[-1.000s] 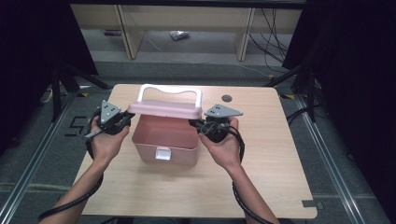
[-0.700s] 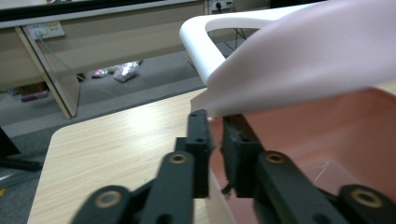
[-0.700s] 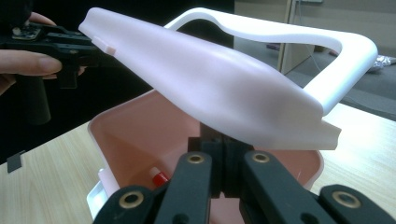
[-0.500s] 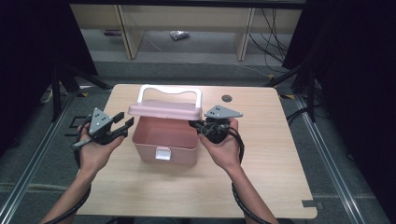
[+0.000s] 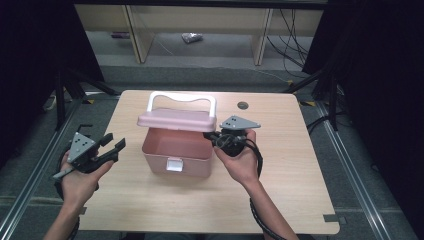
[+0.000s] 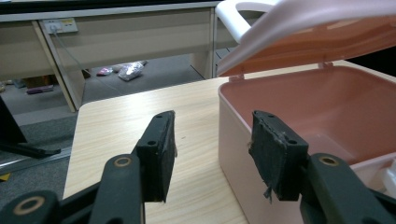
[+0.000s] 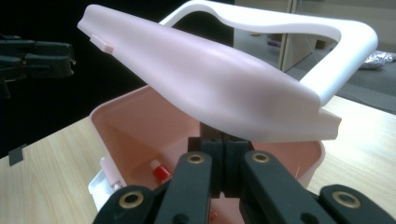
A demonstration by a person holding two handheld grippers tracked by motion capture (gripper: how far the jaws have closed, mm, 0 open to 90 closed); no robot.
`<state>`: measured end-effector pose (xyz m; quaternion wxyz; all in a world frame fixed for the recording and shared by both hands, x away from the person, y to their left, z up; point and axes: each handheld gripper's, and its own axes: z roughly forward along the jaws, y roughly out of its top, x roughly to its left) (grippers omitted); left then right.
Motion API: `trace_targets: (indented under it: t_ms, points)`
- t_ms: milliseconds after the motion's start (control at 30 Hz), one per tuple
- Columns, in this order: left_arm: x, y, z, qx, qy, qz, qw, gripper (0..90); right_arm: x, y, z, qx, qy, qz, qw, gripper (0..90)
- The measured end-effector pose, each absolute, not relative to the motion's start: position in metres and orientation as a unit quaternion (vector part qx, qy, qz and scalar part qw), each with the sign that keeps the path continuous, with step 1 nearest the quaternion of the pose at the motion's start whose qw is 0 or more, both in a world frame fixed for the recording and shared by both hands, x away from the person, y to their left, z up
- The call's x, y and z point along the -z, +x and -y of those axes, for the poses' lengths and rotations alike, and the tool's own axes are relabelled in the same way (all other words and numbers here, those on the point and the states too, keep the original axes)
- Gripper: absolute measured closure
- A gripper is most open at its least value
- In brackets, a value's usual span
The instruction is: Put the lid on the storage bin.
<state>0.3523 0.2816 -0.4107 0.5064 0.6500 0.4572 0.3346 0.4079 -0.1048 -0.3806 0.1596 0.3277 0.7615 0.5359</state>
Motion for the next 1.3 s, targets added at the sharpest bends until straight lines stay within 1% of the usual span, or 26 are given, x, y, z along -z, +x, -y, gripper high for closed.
trace_targets:
  t_ms: [233, 333, 433, 567, 600, 733, 833, 967, 1000, 1033, 1267, 1300]
  points:
    - [0.412, 0.354, -0.283, -0.335, 0.647, -0.461, 0.506, 50.1, 0.387, 0.406, 0.109, -0.529, 0.328, -0.766, 0.157, 90.0]
    - [0.413, 0.354, -0.284, -0.335, 0.647, -0.463, 0.505, 50.1, 0.39, 0.403, 0.11, -0.529, 0.341, -0.764, 0.145, 90.0]
    - [0.415, 0.353, -0.284, -0.333, 0.648, -0.465, 0.503, 50.1, 0.393, 0.403, 0.111, -0.526, 0.334, -0.767, 0.151, 90.0]
    - [0.417, 0.353, -0.286, -0.334, 0.648, -0.468, 0.5, 50.1, 0.396, 0.402, 0.111, -0.523, 0.343, -0.767, 0.144, 90.0]
    - [0.418, 0.353, -0.286, -0.333, 0.648, -0.468, 0.5, 50.1, 0.397, 0.402, 0.111, -0.52, 0.339, -0.77, 0.149, 90.0]
    - [0.421, 0.351, -0.286, -0.326, 0.648, -0.468, 0.504, 50.0, 0.401, 0.4, 0.112, -0.515, 0.347, -0.772, 0.136, 90.0]
    - [0.422, 0.35, -0.286, -0.326, 0.651, -0.467, 0.503, 50.0, 0.405, 0.398, 0.113, -0.507, 0.34, -0.78, 0.14, 90.0]
    - [0.425, 0.349, -0.285, -0.322, 0.654, -0.464, 0.504, 51.3, 0.411, 0.395, 0.118, -0.494, 0.355, -0.783, 0.13, 90.0]
    - [0.425, 0.348, -0.285, -0.321, 0.655, -0.464, 0.503, 51.2, 0.412, 0.396, 0.12, -0.493, 0.343, -0.787, 0.14, 90.0]
    - [0.426, 0.348, -0.284, -0.321, 0.654, -0.463, 0.505, 51.2, 0.412, 0.395, 0.122, -0.49, 0.353, -0.785, 0.135, 90.0]
    - [0.432, 0.347, -0.284, -0.317, 0.649, -0.467, 0.511, 51.2, 0.412, 0.39, 0.143, -0.485, 0.369, -0.775, 0.165, 90.0]
    - [0.433, 0.347, -0.284, -0.317, 0.648, -0.467, 0.512, 51.2, 0.413, 0.389, 0.144, -0.49, 0.378, -0.77, 0.154, 90.0]
